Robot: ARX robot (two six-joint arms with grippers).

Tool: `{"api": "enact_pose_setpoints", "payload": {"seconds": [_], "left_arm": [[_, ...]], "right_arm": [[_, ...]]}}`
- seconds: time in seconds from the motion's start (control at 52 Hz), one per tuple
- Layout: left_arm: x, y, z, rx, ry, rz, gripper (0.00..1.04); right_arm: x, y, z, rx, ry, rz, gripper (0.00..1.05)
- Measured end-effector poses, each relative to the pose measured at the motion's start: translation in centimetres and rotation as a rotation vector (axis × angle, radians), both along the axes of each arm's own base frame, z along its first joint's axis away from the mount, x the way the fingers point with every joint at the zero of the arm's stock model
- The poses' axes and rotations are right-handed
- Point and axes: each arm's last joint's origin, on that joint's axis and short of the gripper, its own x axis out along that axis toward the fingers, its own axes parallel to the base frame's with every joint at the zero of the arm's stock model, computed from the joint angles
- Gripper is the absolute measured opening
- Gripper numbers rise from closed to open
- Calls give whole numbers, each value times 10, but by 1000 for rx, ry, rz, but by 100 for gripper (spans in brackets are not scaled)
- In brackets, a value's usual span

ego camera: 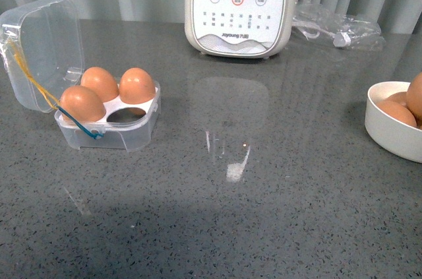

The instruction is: Put egg into box

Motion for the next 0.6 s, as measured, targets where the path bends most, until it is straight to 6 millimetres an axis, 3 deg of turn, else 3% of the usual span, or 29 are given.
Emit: {"api": "enact_pose_setpoints", "payload": {"seconds": [0.596], "left_arm": [[0,0,0,0,0,0,98]], "right_arm": [[52,10,-20,36,126,139,98]]}}
